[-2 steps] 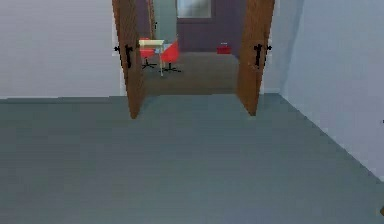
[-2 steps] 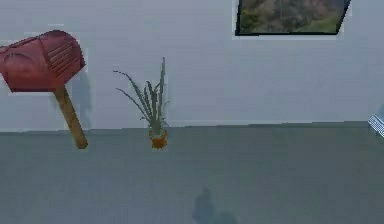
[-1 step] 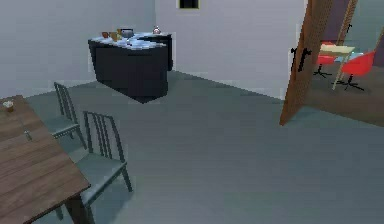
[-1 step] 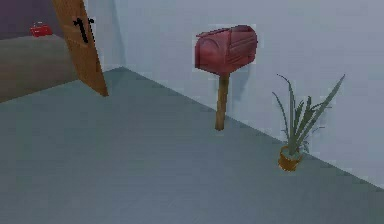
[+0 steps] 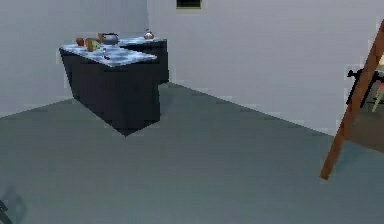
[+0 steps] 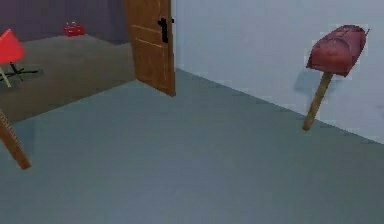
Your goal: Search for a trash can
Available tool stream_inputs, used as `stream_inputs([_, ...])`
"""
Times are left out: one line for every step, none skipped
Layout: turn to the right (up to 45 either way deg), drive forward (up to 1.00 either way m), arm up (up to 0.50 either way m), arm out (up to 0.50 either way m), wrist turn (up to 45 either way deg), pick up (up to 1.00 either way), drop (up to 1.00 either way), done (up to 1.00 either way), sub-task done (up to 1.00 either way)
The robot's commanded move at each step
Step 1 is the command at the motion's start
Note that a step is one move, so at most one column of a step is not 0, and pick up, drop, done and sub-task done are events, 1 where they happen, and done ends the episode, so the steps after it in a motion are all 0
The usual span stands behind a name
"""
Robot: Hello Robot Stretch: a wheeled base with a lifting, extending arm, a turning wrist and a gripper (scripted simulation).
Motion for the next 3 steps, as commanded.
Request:
stream_inputs([-3.0,0.0,0.0,0.0,0.0,0.0,0.0,0.0,0.0])
stream_inputs([15.0,0.0,0.0,0.0,0.0,0.0,0.0,0.0,0.0])
stream_inputs([0.0,0.45,0.0,0.0,0.0,0.0,0.0,0.0,0.0])
